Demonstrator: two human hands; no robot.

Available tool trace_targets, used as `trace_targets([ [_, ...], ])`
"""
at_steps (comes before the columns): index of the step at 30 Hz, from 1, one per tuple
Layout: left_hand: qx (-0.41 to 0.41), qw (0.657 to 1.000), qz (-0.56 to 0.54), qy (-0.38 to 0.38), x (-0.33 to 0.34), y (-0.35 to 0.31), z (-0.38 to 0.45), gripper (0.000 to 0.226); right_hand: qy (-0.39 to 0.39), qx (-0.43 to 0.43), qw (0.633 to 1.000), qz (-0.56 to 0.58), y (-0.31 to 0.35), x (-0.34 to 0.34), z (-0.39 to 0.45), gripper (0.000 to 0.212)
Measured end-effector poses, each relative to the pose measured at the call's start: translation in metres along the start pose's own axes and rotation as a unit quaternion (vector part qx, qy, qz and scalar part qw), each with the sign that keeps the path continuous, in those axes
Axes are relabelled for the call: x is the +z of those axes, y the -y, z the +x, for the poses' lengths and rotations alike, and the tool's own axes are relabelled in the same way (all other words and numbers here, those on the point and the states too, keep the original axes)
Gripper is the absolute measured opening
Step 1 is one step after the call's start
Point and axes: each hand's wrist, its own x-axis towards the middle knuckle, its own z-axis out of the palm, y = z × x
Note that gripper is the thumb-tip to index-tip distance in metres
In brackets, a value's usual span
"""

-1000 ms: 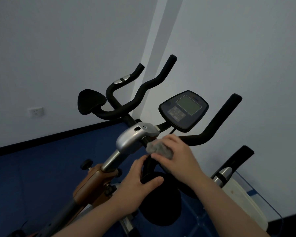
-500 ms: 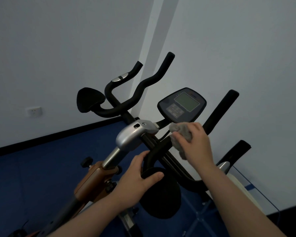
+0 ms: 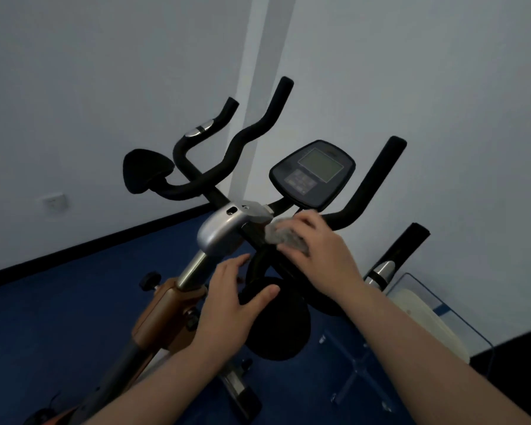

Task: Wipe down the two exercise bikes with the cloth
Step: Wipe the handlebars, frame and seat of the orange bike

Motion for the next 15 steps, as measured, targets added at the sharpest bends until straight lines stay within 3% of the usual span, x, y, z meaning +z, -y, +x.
trace_targets([
  [2,0.043,0.998,0.037,-0.036,0.001,-0.008,-0.001,0.052,-0.111,0.142,0.984,0.009,-0.024,-0.023,0.013,0.031],
  [4,0.057,0.995,0.058,-0.055,0.007,-0.021,0.003,0.035,-0.185,0.269,0.944,0.04,-0.038,-0.03,0.018,0.03],
  [5,0.056,0.993,0.081,-0.058,0.011,-0.028,0.007,0.033,-0.179,0.269,0.945,0.042,-0.036,-0.025,0.017,0.03],
  [9,0.037,0.96,0.277,-0.021,0.027,-0.056,0.04,0.039,-0.03,0.093,0.992,0.078,-0.024,-0.007,0.008,0.03],
  [12,0.028,0.936,0.35,-0.003,0.038,-0.068,0.056,0.036,-0.086,0.149,0.981,0.088,-0.041,-0.023,0.018,0.027],
  [15,0.065,0.896,0.437,-0.039,0.046,-0.064,0.056,0.031,-0.158,0.212,0.961,0.076,-0.036,-0.019,0.016,0.025],
])
